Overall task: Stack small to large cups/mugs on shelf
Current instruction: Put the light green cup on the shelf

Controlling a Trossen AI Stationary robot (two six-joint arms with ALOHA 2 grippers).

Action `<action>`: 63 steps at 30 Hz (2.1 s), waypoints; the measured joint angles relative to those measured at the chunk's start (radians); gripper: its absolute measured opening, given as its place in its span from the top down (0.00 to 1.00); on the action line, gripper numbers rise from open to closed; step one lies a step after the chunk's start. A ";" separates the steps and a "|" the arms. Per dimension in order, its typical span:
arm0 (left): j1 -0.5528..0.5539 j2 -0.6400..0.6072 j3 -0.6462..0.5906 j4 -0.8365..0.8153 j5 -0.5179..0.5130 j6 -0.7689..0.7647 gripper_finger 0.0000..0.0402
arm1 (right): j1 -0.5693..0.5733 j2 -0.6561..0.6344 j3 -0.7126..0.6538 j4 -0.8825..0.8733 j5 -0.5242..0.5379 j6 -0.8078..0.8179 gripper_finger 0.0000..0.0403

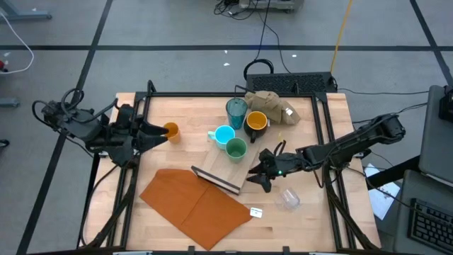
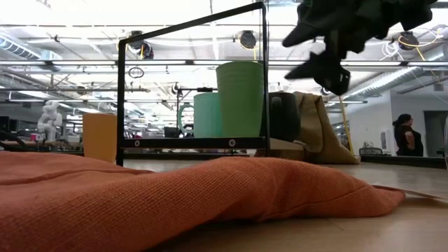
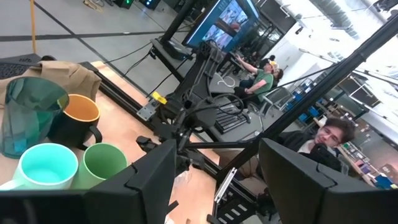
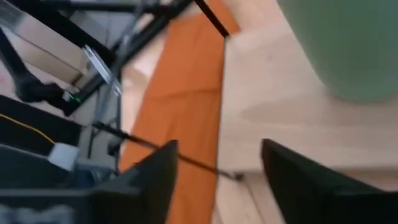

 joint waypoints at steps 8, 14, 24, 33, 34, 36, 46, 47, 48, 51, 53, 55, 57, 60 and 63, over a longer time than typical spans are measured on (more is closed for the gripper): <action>0.000 0.025 0.000 0.000 -0.001 0.003 0.43 | 0.001 0.008 0.000 0.103 0.081 -0.008 0.97; 0.000 0.026 0.000 -0.001 -0.001 0.014 0.43 | 0.013 0.019 0.001 0.276 0.085 0.027 0.99; 0.033 0.098 0.000 -0.179 0.028 -0.187 0.43 | 0.030 0.041 0.000 0.414 0.138 0.061 1.00; 0.167 0.215 0.000 -0.302 0.188 -0.201 0.53 | 0.113 -0.077 0.000 0.495 0.138 -0.004 1.00; 0.182 0.226 0.000 -0.304 0.190 -0.189 0.57 | 0.122 -0.094 0.000 0.509 0.138 -0.006 1.00; 0.213 0.247 0.000 -0.305 0.200 -0.164 0.68 | 0.137 -0.133 0.000 0.542 0.139 -0.023 1.00; 0.328 0.354 0.000 -0.297 0.360 -0.097 0.99 | 0.215 -0.367 0.000 0.550 0.247 -0.213 1.00; 0.339 0.375 0.000 -0.297 0.386 -0.084 0.99 | 0.224 -0.385 0.000 0.533 0.265 -0.234 1.00; 0.348 0.397 0.000 -0.297 0.401 -0.077 0.99 | 0.232 -0.401 0.000 0.511 0.279 -0.251 1.00; 0.381 0.466 0.000 -0.295 0.460 -0.044 1.00 | 0.248 -0.431 0.000 0.458 0.320 -0.268 1.00; 0.401 0.515 0.000 -0.283 0.508 -0.029 1.00 | 0.255 -0.437 0.000 0.452 0.321 -0.270 1.00; 0.409 0.561 0.000 -0.271 0.550 -0.021 1.00 | 0.266 -0.437 0.000 0.452 0.321 -0.270 1.00; 0.414 0.595 0.000 -0.232 0.579 -0.007 1.00 | 0.276 -0.436 0.000 0.451 0.321 -0.270 1.00; 0.422 0.640 0.000 -0.215 0.611 -0.018 1.00 | 0.289 -0.432 0.000 0.450 0.321 -0.270 1.00; 0.429 0.679 0.000 -0.199 0.607 -0.023 1.00 | 0.301 -0.427 0.000 0.452 0.331 -0.272 1.00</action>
